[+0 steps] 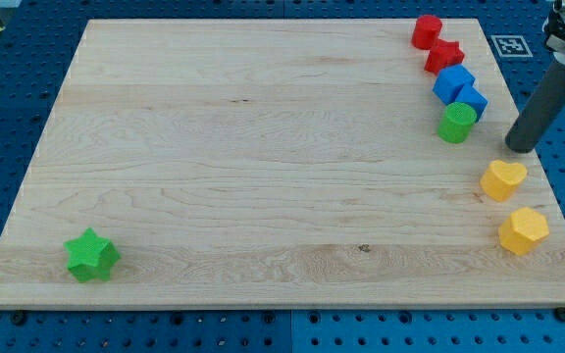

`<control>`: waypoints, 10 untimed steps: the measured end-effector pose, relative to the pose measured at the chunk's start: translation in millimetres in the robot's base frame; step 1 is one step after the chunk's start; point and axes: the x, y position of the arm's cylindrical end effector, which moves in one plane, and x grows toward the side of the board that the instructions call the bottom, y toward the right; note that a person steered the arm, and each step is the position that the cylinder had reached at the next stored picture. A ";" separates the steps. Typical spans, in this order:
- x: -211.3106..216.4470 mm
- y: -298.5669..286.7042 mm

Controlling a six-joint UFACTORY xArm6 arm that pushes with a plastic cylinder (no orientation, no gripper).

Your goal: Move the green circle into the green star

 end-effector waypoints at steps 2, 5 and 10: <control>-21.0 -1.6; -24.4 -102.9; -26.3 -261.9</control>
